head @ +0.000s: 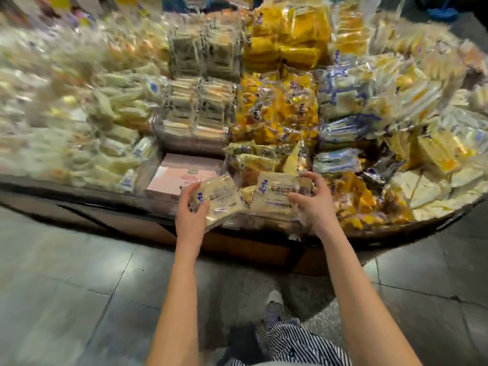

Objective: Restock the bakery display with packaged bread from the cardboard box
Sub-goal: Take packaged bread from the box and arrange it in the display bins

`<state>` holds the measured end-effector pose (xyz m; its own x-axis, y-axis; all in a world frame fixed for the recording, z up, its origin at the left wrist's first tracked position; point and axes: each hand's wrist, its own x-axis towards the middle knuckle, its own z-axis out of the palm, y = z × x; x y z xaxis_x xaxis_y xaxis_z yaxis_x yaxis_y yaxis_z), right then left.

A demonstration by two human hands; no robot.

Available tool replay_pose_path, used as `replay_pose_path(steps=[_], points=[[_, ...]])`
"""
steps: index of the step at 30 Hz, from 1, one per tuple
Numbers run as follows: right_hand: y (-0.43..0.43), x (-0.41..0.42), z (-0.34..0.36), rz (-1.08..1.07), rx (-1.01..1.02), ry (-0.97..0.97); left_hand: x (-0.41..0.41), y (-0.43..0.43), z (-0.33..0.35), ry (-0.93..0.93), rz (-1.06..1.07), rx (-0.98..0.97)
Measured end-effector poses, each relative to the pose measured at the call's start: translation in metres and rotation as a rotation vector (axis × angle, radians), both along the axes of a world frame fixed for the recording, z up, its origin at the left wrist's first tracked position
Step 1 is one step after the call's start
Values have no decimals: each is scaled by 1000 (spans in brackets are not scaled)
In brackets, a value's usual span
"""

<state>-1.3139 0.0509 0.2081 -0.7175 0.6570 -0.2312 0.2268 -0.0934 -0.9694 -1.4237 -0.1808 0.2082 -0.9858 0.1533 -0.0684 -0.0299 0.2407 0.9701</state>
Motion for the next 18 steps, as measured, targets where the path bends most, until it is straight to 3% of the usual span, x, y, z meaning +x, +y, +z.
replay_pose_path(steps=[13, 18], points=[[-14, -208, 13, 103, 46, 19, -158, -20, 18, 68, 220, 6], [-17, -265, 7, 23, 92, -7, -239, -21, 15, 70, 119, 20]])
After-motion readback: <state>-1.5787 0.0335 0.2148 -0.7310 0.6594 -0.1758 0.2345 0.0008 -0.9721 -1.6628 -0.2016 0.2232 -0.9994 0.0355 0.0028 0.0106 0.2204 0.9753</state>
